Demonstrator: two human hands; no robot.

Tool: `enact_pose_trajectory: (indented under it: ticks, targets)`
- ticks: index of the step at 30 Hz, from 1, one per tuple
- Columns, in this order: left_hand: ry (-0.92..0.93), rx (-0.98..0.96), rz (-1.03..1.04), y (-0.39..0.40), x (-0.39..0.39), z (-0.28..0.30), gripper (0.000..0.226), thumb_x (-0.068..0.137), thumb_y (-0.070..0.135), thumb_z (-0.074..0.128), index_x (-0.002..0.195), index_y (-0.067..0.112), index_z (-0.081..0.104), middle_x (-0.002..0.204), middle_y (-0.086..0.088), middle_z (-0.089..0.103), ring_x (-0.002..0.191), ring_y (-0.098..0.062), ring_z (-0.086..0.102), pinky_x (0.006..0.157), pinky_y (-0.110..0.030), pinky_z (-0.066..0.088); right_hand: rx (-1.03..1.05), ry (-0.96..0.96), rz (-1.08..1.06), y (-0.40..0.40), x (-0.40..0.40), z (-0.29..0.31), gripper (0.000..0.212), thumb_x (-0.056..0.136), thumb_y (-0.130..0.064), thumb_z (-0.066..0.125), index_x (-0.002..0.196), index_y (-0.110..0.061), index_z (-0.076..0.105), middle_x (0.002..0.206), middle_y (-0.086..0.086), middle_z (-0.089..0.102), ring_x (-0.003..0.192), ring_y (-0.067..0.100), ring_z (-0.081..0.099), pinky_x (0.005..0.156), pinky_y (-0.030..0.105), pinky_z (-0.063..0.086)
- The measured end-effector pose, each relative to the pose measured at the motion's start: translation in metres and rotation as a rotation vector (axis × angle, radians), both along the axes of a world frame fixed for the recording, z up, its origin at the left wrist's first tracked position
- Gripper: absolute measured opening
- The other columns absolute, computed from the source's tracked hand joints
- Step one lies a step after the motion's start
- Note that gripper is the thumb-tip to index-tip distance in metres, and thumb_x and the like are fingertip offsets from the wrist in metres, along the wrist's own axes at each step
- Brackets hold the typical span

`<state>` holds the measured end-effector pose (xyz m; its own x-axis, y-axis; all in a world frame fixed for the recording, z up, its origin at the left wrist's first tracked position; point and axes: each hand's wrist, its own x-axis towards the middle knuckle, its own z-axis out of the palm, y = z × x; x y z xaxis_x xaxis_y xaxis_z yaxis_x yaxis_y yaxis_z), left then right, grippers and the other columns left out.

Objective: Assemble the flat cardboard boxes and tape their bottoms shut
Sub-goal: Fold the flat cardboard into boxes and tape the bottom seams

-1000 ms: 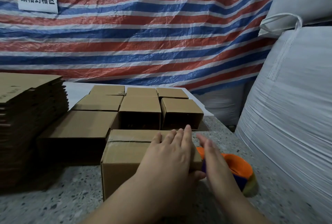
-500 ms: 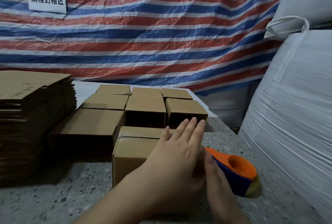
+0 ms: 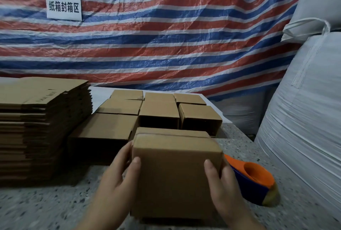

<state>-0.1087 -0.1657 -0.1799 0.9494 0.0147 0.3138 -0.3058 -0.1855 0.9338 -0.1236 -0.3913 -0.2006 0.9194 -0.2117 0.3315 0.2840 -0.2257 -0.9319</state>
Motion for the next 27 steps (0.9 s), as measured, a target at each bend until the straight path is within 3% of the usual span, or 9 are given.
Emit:
enact_pose_trajectory:
  ticks: [2, 4, 7, 11, 15, 17, 20, 24, 27]
  targets:
    - [-0.017, 0.004, 0.028, 0.002, 0.01, 0.014, 0.022, 0.096, 0.038, 0.047, 0.111, 0.053, 0.054, 0.098, 0.049, 0.057, 0.098, 0.027, 0.049, 0.078, -0.012, 0.037, -0.043, 0.021, -0.111, 0.003, 0.007, 0.023, 0.054, 0.082, -0.077, 0.049, 0.097, -0.03, 0.072, 0.088, -0.002, 0.075, 0.081, 0.012, 0.072, 0.065, 0.027, 0.059]
    - [0.032, 0.065, 0.078, 0.004, 0.024, 0.03, 0.015, 0.096, 0.043, 0.047, 0.1, 0.05, 0.061, 0.084, 0.042, 0.061, 0.087, 0.018, 0.054, 0.073, -0.017, 0.039, -0.125, 0.23, -0.127, -0.001, 0.02, 0.048, 0.065, 0.082, -0.078, 0.047, 0.088, -0.019, 0.072, 0.082, 0.003, 0.075, 0.079, 0.02, 0.072, 0.069, 0.038, 0.059]
    - [0.24, 0.165, 0.091, 0.003, 0.05, 0.034, 0.031, 0.099, 0.045, 0.048, 0.072, 0.037, 0.062, 0.067, 0.023, 0.065, 0.073, 0.004, 0.057, 0.059, -0.019, 0.039, -0.19, 0.538, -0.078, -0.01, 0.047, 0.06, 0.051, 0.094, -0.063, 0.049, 0.103, -0.019, 0.072, 0.093, -0.002, 0.074, 0.086, 0.017, 0.069, 0.066, 0.03, 0.05]
    - [0.468, 0.275, 0.032, -0.002, 0.072, 0.01, 0.038, 0.098, 0.048, 0.051, 0.09, 0.018, 0.072, 0.084, -0.001, 0.068, 0.08, -0.015, 0.063, 0.065, -0.024, 0.048, -0.322, 0.715, -0.084, -0.015, 0.075, 0.04, 0.073, 0.094, -0.067, 0.046, 0.142, -0.013, 0.053, 0.137, 0.007, 0.059, 0.114, 0.025, 0.06, 0.078, 0.03, 0.043]
    - [0.407, 0.329, 0.093, -0.003, 0.079, 0.003, 0.037, 0.097, 0.048, 0.052, 0.08, 0.021, 0.071, 0.082, -0.001, 0.071, 0.081, -0.016, 0.065, 0.079, -0.032, 0.053, -0.319, 0.728, -0.12, -0.018, 0.08, 0.03, 0.085, 0.091, -0.077, 0.036, 0.144, -0.012, 0.051, 0.145, 0.009, 0.054, 0.12, 0.027, 0.057, 0.09, 0.037, 0.05]
    - [0.316, 0.389, 0.143, 0.001, 0.074, 0.004, 0.035, 0.099, 0.047, 0.048, 0.093, 0.021, 0.071, 0.085, 0.005, 0.069, 0.084, -0.013, 0.064, 0.083, -0.036, 0.054, -0.349, 0.661, -0.174, -0.021, 0.068, 0.028, 0.08, 0.094, -0.076, 0.028, 0.129, -0.012, 0.063, 0.132, 0.008, 0.063, 0.119, 0.025, 0.059, 0.105, 0.043, 0.045]
    - [0.22, 0.41, 0.153, 0.011, 0.049, -0.001, 0.032, 0.097, 0.052, 0.046, 0.116, 0.032, 0.061, 0.093, 0.016, 0.062, 0.092, -0.005, 0.061, 0.081, -0.032, 0.051, -0.21, 0.583, -0.138, -0.024, 0.035, 0.02, 0.054, 0.099, -0.066, 0.033, 0.098, -0.023, 0.067, 0.096, -0.007, 0.071, 0.096, 0.012, 0.065, 0.1, 0.042, 0.049]
    - [0.259, 0.485, -0.011, 0.012, 0.016, -0.011, 0.05, 0.095, 0.051, 0.051, 0.142, 0.038, 0.043, 0.126, 0.014, 0.059, 0.109, -0.004, 0.058, 0.092, -0.028, 0.048, -0.084, 0.592, -0.04, -0.011, 0.001, 0.006, 0.018, 0.102, -0.056, 0.042, 0.102, -0.043, 0.055, 0.1, -0.028, 0.055, 0.094, -0.006, 0.051, 0.094, 0.029, 0.036]
    - [0.072, 0.613, 0.082, -0.001, 0.021, -0.01, 0.055, 0.097, 0.047, 0.045, 0.149, 0.031, 0.037, 0.138, 0.008, 0.055, 0.121, -0.011, 0.052, 0.089, -0.025, 0.043, -0.111, 0.509, -0.076, -0.001, 0.014, 0.008, 0.015, 0.103, -0.043, 0.046, 0.109, -0.037, 0.057, 0.109, -0.017, 0.065, 0.101, 0.003, 0.06, 0.094, 0.034, 0.047]
